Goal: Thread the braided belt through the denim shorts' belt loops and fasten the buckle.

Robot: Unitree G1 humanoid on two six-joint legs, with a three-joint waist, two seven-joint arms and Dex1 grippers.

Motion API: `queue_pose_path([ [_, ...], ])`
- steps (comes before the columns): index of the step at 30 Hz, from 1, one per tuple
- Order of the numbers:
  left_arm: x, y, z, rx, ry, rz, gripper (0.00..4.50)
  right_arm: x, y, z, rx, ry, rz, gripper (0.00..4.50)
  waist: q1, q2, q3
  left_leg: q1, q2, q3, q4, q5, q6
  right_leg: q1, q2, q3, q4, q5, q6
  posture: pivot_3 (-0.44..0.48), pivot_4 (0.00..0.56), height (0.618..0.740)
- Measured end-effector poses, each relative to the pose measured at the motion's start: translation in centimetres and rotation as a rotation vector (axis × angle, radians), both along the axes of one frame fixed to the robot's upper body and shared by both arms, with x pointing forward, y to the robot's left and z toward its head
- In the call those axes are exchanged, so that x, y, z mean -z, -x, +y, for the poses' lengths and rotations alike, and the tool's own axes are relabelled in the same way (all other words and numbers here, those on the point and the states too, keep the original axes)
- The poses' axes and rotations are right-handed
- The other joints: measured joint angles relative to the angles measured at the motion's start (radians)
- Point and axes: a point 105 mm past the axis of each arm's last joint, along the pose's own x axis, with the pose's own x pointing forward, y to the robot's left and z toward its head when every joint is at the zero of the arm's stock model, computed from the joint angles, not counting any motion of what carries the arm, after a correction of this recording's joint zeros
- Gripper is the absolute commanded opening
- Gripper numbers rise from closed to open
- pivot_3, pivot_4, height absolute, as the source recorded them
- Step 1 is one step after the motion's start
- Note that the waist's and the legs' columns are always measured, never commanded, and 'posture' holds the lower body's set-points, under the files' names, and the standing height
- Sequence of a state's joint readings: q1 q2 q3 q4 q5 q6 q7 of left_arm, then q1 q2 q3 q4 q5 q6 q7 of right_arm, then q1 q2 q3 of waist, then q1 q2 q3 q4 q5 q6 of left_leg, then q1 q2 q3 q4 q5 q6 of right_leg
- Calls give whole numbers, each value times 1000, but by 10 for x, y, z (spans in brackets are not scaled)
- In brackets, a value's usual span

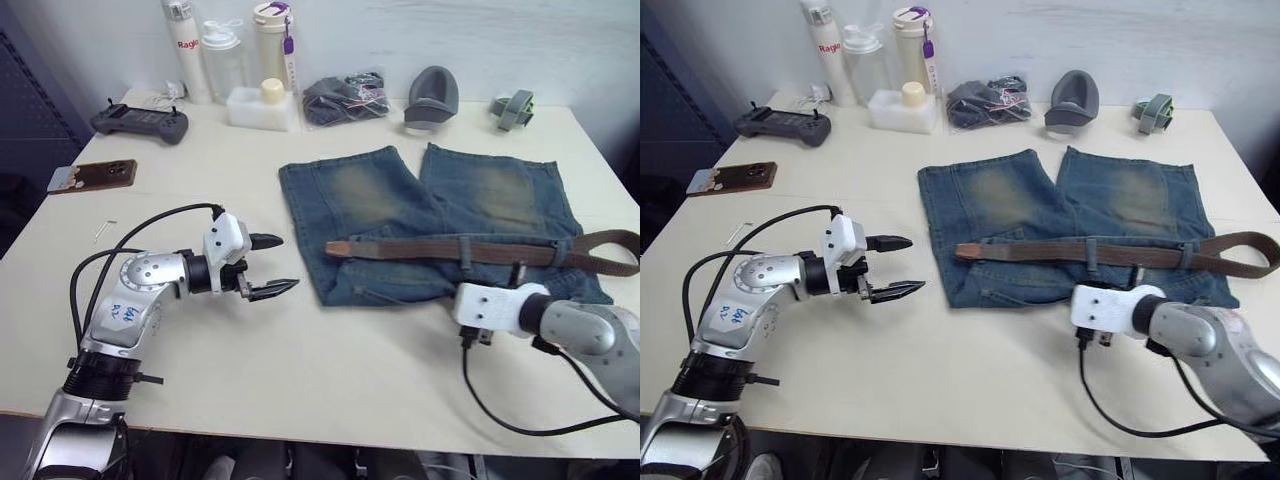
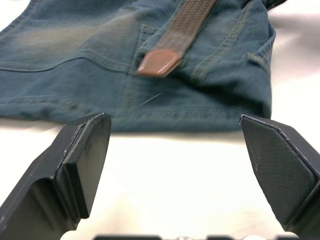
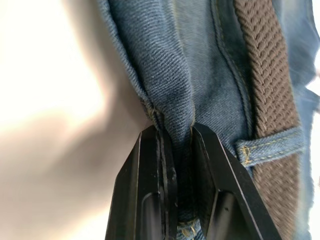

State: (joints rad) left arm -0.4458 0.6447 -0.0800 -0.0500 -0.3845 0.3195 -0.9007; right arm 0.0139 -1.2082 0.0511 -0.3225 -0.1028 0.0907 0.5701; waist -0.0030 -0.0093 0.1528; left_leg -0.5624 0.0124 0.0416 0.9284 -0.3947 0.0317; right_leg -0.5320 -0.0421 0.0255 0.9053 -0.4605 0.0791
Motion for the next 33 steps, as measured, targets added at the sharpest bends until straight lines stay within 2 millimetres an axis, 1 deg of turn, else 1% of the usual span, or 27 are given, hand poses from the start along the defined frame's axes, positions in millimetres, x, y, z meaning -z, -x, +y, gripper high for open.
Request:
queue_pose_path([
  [5, 1, 0, -6, 7, 21, 5, 4500, -2, 2, -48, 30, 127, 0, 182, 4, 1, 0, 0, -1, 1, 0, 0, 0, 0, 0, 0, 1, 0, 0, 0, 150, 656],
  [7, 1, 2, -11, 24, 35, 6, 4500, -2, 2, -64, 57, 159, -3, 182, 3, 1, 0, 0, -1, 1, 1, 0, 0, 0, 0, 0, 1, 0, 0, 0, 150, 656],
  [12, 2, 3, -17, 36, 46, 20, 4500, -1, 7, -86, 94, 215, -2, 182, 1, 3, 0, 0, 0, 2, 1, 0, 0, 0, 0, 1, 1, 0, 0, 0, 150, 656],
  [14, 2, 4, -19, 44, 54, 24, 4500, -6, 9, -91, 111, 216, -8, 182, 2, 3, 0, 0, -1, 2, 1, 0, 0, 0, 0, 1, 1, 0, 0, 0, 150, 656],
  [15, 3, 4, -21, 51, 56, 26, 4500, -10, 10, -92, 119, 202, -11, 1213, 3, 3, 0, 0, -1, 2, 1, 0, 0, 0, 0, 1, 1, 0, 0, 0, 150, 656],
  [16, 3, 5, -21, 55, 55, 29, 4500, -15, 10, -90, 128, 170, -25, 1409, 2, 3, 0, 0, 0, 2, 1, 0, 0, 0, 1, 1, 1, 0, 0, 0, 150, 656],
  [17, 3, 5, -22, 58, 56, 30, 4500, -21, 10, -86, 129, 136, -32, 1997, 2, 3, 0, 0, 0, 2, 1, 0, 0, 0, 1, 1, 2, 0, 0, 0, 150, 656],
  [19, 2, 5, -23, 65, 57, 28, 4500, -30, 11, -74, 111, 87, -35, 2987, -3, 3, 0, 0, 0, 2, 1, 0, 0, 0, 2, 2, 2, 0, 0, 0, 150, 656],
  [20, 1, 5, -25, 72, 58, 25, 4500, -34, 11, -69, 107, 65, -37, 3563, -5, 3, 0, 1, 1, 2, 1, -1, 1, 0, 2, 2, 2, 0, 0, 0, 150, 656],
  [22, -1, 5, -25, 77, 57, 20, 4500, -42, 13, -60, 121, -14, -31, 4443, -7, 4, 0, 1, 1, 1, 1, -1, 1, 0, 2, 2, 2, 0, 0, 0, 150, 656],
  [23, -1, 5, -25, 78, 57, 20, 4500, -45, 14, -57, 133, -67, -23, 4443, -8, 4, 0, 1, 1, 1, 1, -1, 1, 0, 2, 2, 2, 0, 0, 0, 150, 656],
  [24, 0, 5, -25, 81, 56, 26, 4500, -51, 15, -51, 168, -214, -14, 4443, -8, 3, 0, 1, 1, 1, 1, -1, 1, 0, 2, 2, 2, 0, 0, 0, 150, 656],
  [25, 0, 5, -26, 84, 56, 31, 4500, -57, 15, -46, 190, -325, -15, 4443, -9, 3, 0, 1, 1, 1, 1, -1, 1, 0, 2, 2, 2, 0, 0, 0, 150, 656],
  [26, 0, 6, -26, 85, 57, 35, 4500, -62, 14, -39, 223, -491, 0, 4443, -8, 3, 0, 1, 1, 1, 1, 0, 1, 0, 2, 2, 2, 0, 0, 0, 150, 656],
  [27, 0, 6, -27, 87, 60, 39, 4500, -63, 16, -31, 237, -596, 32, 4443, -7, 4, 0, 1, 1, 0, 1, -1, 1, 0, 2, 2, 2, 0, 0, 0, 150, 656],
  [30, -1, 8, -29, 101, 64, 45, 4500, -47, 26, -3, 241, -811, 177, 4443, 2, 3, 0, 1, 1, 0, 0, -1, 1, 0, 1, 1, 2, 0, 0, 0, 150, 656],
  [32, -3, 9, -31, 106, 64, 43, 4500, -41, 24, 13, 267, -1061, 224, 4443, 2, 3, -1, 0, 1, -1, 0, 0, 0, 0, 1, 1, 1, 0, 0, 0, 150, 656],
  [33, -4, 10, -32, 113, 64, 38, 4500, -37, 22, 20, 302, -1223, 266, 4443, 1, 3, -1, 0, 1, -1, 0, 0, 0, 0, 1, 1, 2, 0, 0, 0, 150, 656],
])
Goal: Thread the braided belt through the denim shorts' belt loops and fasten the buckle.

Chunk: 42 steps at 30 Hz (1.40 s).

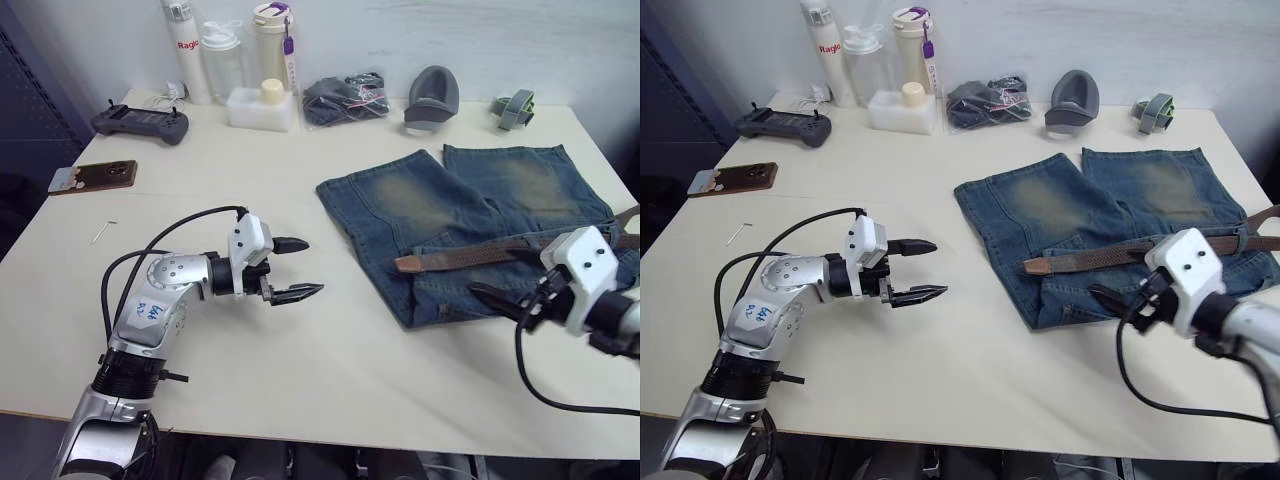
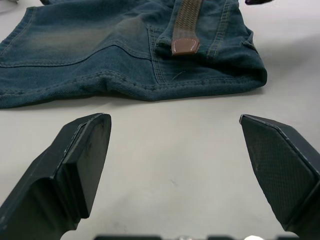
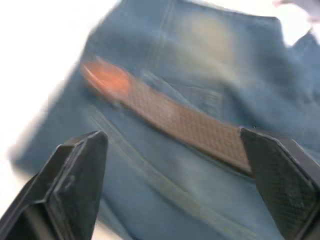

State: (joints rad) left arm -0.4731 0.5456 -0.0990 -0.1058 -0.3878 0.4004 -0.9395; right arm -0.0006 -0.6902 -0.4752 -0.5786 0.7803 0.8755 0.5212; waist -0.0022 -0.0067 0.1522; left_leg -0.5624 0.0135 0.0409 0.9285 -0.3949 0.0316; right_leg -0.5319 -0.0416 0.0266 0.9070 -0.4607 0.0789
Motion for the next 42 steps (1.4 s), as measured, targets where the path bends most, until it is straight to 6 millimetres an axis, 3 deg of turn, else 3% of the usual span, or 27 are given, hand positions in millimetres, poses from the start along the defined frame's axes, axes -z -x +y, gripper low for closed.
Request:
queue_pose_path([
  [3, -3, 0, -2, 6, 2, -8, 4500, 11, -6, 15, 43, -290, 118, 4443, -1, 1, 0, 0, 0, 1, 0, 0, 0, 0, 0, 0, 0, 0, 0, 0, 150, 656],
  [6, -3, 0, -2, 6, 2, -9, 4500, 10, -14, 10, 144, -450, 151, 4443, 0, 1, 0, 0, 0, 1, 0, 1, -1, 0, 0, 0, 0, 0, 0, 0, 150, 656],
  [9, -3, 0, -2, 4, 0, -10, 4500, 22, -19, 5, 232, -559, 221, 4443, -1, 1, 0, 0, 0, 1, 0, 1, -1, 0, 0, 0, 0, 0, 0, 0, 150, 656],
  [13, -5, 0, -1, 1, -4, -19, 4500, 36, -25, -5, 333, -645, 298, 4443, -2, 1, 0, 0, 0, 2, 0, 0, -1, 0, 0, 0, 0, 0, 0, 0, 150, 656],
  [19, -8, 2, -1, 0, -17, -43, 4500, 31, -36, -8, 366, -745, 300, 4443, -5, 2, 0, 0, 0, 2, 0, 0, 0, 0, 1, 0, 0, 0, 0, 0, 150, 656],
  [27, -4, 2, 2, -22, -38, -43, 4500, 19, -53, 3, 310, -912, 304, 4443, -12, 2, 0, 0, 0, 2, 0, 0, 1, -1, 1, 0, 0, 0, 0, 0, 150, 656],
  [30, -3, 1, 3, -27, -46, -49, 4500, 23, -55, 3, 317, -930, 324, 3687, -12, 2, 0, 0, 0, 2, 0, -1, 1, -1, 1, 0, 0, 0, 0, 0, 150, 656],
  [32, -3, 1, 4, -30, -48, -51, 4500, 32, -54, 7, 321, -917, 358, 2874, -12, 2, 0, 0, 0, 2, 0, -1, 1, -1, 1, 0, 0, 0, 0, 0, 150, 656],
  [37, -2, 1, 5, -36, -50, -49, 4500, 35, -50, 7, 320, -948, 369, 349, -14, 2, 0, 0, 0, 2, 0, -1, 3, -1, 1, 0, 0, 0, 0, 0, 150, 656],
  [38, -2, 1, 5, -36, -50, -49, 4500, 34, -50, 6, 320, -953, 366, 77, -15, 2, 0, 0, 0, 2, 0, -1, 2, -1, 1, 0, 0, 0, 0, 0, 150, 656],
  [42, -1, 1, 5, -37, -52, -51, 4500, 20, -54, 0, 314, -963, 306, 77, -21, 2, 0, 0, 0, 2, 0, -1, 3, -1, 1, 0, 0, 0, 0, 0, 150, 656],
])
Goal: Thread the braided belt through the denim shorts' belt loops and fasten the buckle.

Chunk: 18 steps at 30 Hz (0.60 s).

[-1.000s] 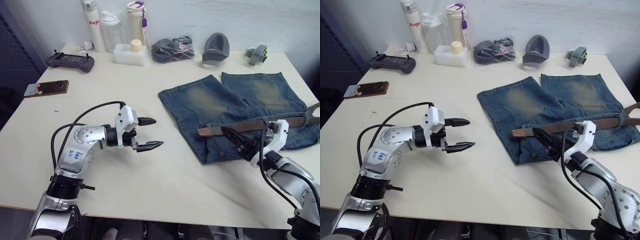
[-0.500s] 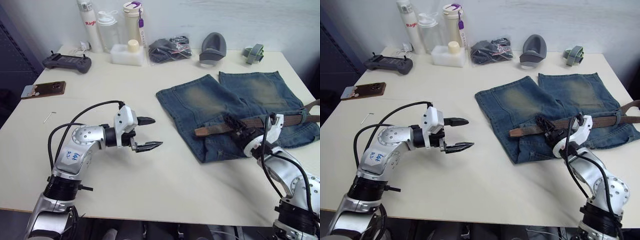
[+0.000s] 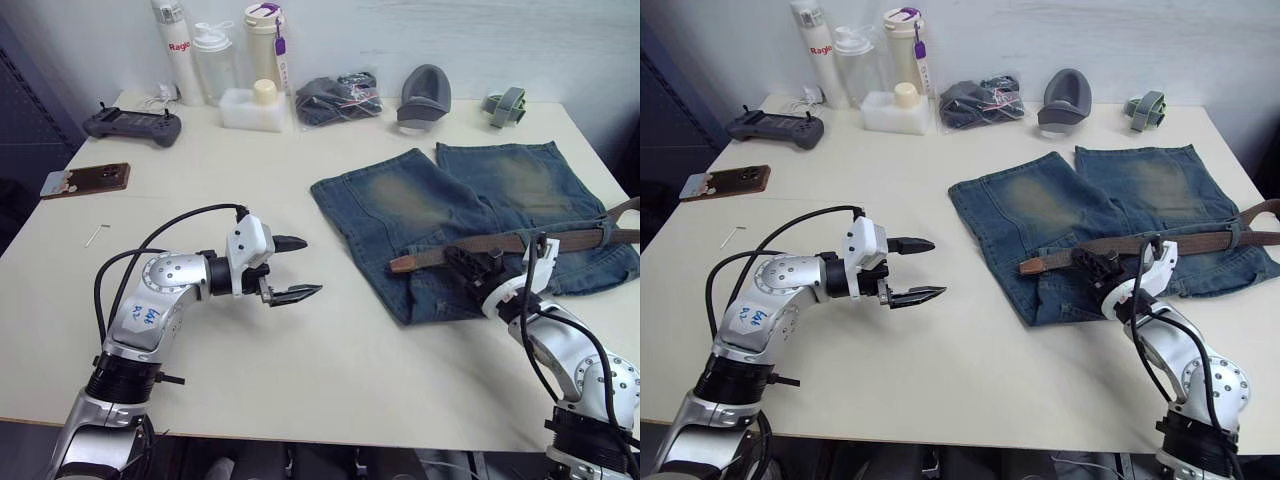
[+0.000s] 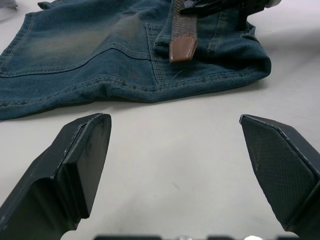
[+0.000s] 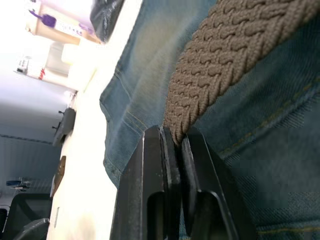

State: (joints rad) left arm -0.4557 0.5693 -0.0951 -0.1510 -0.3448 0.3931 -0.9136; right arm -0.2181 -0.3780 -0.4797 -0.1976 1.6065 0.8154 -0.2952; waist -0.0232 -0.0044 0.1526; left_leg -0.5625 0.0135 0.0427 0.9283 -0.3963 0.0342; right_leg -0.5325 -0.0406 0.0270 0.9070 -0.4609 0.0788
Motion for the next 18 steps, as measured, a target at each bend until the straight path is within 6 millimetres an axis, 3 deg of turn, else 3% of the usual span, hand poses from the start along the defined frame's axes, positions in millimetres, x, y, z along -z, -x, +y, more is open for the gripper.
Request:
queue_pose_path([
  [4, 0, 0, 0, 5, -1, -1, 4500, -34, -5, -23, 89, 13, -132, 77, -2, 1, 0, 0, 0, 0, 0, 0, 0, 0, 0, 0, 0, 0, 0, 0, 150, 656],
  [7, 0, 0, 0, 6, -1, -3, 4500, -41, -3, -34, 120, 46, -160, 77, -2, 1, 0, 0, 0, 0, 0, 0, 0, 0, 0, 0, -1, 0, 0, 0, 150, 656],
  [18, 0, 0, 0, 9, -3, -8, 4500, -4, 5, -23, 68, 23, -73, 77, -3, 2, 1, 0, 0, 0, -1, 0, 0, 0, 0, 0, -1, 0, 0, 0, 150, 656],
])
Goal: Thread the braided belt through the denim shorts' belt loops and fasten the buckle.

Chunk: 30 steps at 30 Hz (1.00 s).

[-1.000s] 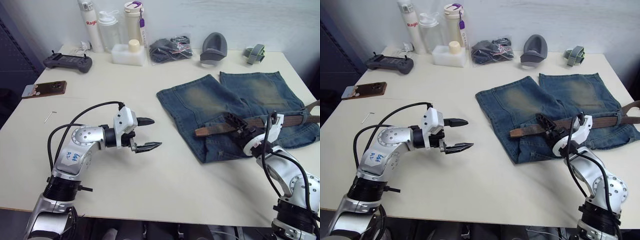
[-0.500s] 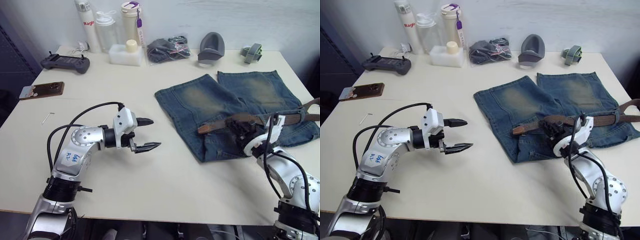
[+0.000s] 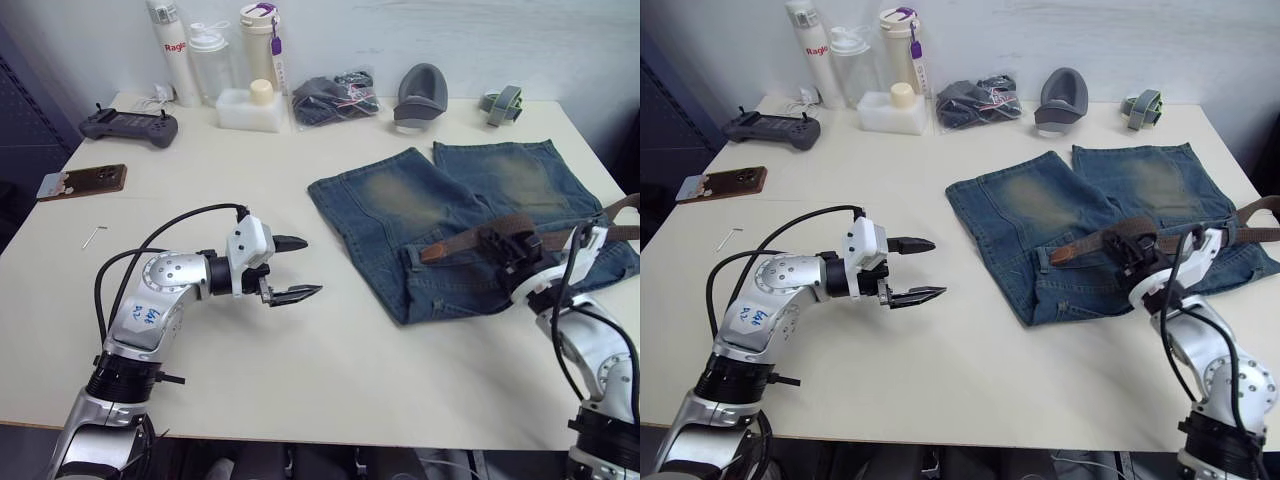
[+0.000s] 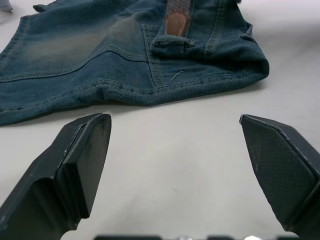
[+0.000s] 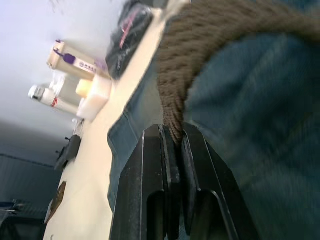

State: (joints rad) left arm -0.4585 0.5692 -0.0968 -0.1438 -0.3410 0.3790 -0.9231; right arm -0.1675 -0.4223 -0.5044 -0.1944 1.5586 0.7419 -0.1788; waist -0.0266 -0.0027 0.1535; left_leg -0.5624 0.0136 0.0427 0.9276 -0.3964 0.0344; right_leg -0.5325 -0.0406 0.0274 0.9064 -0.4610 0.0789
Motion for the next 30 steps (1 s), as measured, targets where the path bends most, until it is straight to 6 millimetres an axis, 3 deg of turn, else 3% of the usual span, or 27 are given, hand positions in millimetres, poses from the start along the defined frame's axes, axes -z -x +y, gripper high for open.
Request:
queue_pose_path([
  [10, 0, 0, 0, 5, -7, -6, 4500, 7, -3, 17, -36, -62, 7, 77, 0, 0, 0, 0, 0, 0, 0, 0, 0, 0, 0, 0, 0, 0, 0, 0, 150, 656],
  [22, 5, -4, -8, 25, -53, -54, 4500, 23, -8, 66, -86, 42, 19, 77, -9, -3, -2, 2, 1, 0, -1, 0, -1, 0, 1, 0, 0, 0, 0, 0, 150, 656],
  [26, 6, -20, -28, 39, -123, -202, 4500, 30, -6, 73, -98, 88, 44, 1483, -2, -5, -3, 1, 1, 0, -1, 0, -1, 0, 1, 0, 0, 0, 0, 0, 150, 656],
  [30, -3, -36, -53, 37, -142, -376, 4500, 32, -1, 69, -83, 97, 53, 3347, 2, -5, -3, 0, 1, 0, -1, 0, 0, 0, 0, 0, -1, 0, 0, 0, 150, 656],
])
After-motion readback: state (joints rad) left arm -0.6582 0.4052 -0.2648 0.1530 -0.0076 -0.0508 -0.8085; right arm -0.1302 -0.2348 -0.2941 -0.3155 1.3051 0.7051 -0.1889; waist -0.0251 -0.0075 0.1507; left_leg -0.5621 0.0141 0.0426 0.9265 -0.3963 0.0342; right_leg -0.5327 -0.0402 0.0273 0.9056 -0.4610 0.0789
